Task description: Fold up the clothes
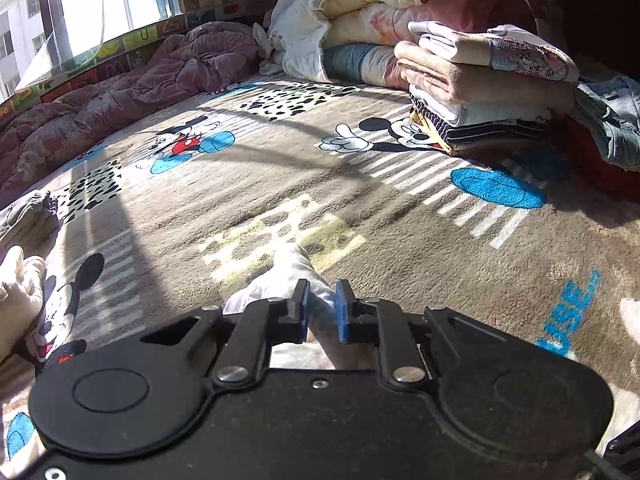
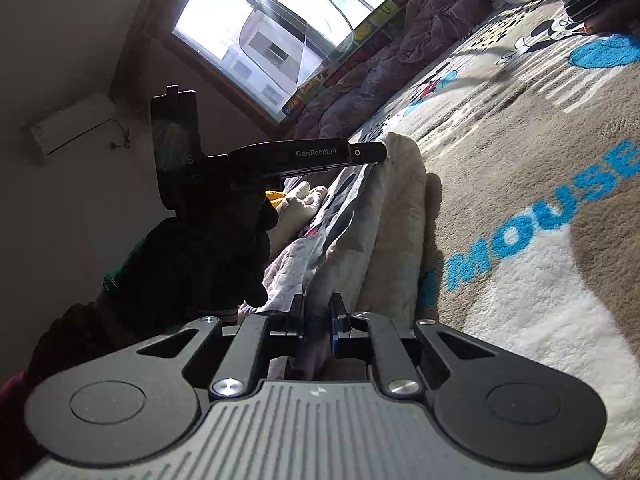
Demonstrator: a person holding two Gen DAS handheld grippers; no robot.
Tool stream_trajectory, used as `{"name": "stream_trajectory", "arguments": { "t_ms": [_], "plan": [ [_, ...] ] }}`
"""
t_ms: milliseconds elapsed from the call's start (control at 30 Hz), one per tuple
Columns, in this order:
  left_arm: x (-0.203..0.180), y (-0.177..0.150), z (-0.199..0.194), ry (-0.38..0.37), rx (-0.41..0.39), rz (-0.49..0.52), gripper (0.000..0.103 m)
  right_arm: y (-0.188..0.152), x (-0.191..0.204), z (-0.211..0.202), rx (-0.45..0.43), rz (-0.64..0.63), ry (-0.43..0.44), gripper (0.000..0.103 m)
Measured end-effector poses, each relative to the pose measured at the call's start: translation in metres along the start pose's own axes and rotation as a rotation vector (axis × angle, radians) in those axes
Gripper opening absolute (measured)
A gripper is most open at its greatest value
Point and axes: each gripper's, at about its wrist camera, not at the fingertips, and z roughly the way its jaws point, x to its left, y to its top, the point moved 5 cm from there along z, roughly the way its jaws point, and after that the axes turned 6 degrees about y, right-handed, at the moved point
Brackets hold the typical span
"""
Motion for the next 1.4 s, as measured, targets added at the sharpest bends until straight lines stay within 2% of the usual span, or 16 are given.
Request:
{"name": "stream_trajectory", "arguments": {
  "t_ms": [133,200,267,400,533,600,700,833,1000,1033,1100,1200,1300,1400],
  "plan": [
    [0.001,-0.016,0.033,0.027,0.108,0.032,0.013,-0.003,-0.010,0.004,0.023,0.049,-0.012,0.014],
    [0.002,-0.020,0.035,0.012,0.101,0.025,0.013,-0.006,-0.020,0.006,0.036,0.094,-0.035,0.013],
    [0.009,-0.012,0.024,-0.039,0.083,-0.036,0.014,-0.007,-0.023,0.005,0.035,0.124,-0.030,0.013],
    [0.025,0.000,-0.001,-0.073,0.019,-0.132,0.014,-0.008,-0.018,0.001,0.031,0.131,-0.008,0.013],
    [0.022,-0.002,-0.004,-0.067,0.034,-0.095,0.014,-0.010,-0.016,-0.006,0.018,0.149,0.007,0.013],
    [0.016,-0.006,0.005,-0.047,0.059,-0.060,0.014,-0.011,-0.016,-0.007,0.022,0.150,0.004,0.013],
    [0.006,-0.019,0.026,0.023,0.111,0.024,0.014,-0.017,-0.020,-0.003,0.055,0.151,-0.032,0.013],
    [0.004,-0.026,0.037,0.063,0.110,0.018,0.014,-0.023,-0.022,0.000,0.077,0.131,-0.072,0.012],
    [0.007,-0.024,0.033,0.069,0.119,-0.001,0.014,-0.028,-0.016,0.004,0.085,0.072,-0.118,0.009],
    [0.008,-0.019,0.028,0.071,0.117,-0.007,0.015,-0.027,-0.015,0.004,0.081,0.066,-0.121,0.009],
    [0.010,-0.006,0.012,0.078,0.065,-0.035,0.016,-0.026,-0.015,0.003,0.071,0.065,-0.125,0.009],
    [0.006,0.010,0.006,0.093,0.023,-0.024,0.016,-0.028,-0.007,0.003,0.075,0.003,-0.143,0.011],
    [-0.003,0.010,0.024,0.099,0.065,0.019,0.015,-0.031,-0.003,0.003,0.079,-0.022,-0.149,0.013],
    [-0.006,-0.003,0.049,0.124,0.135,0.039,0.015,-0.030,-0.003,0.002,0.081,-0.023,-0.150,0.013]
  ]
}}
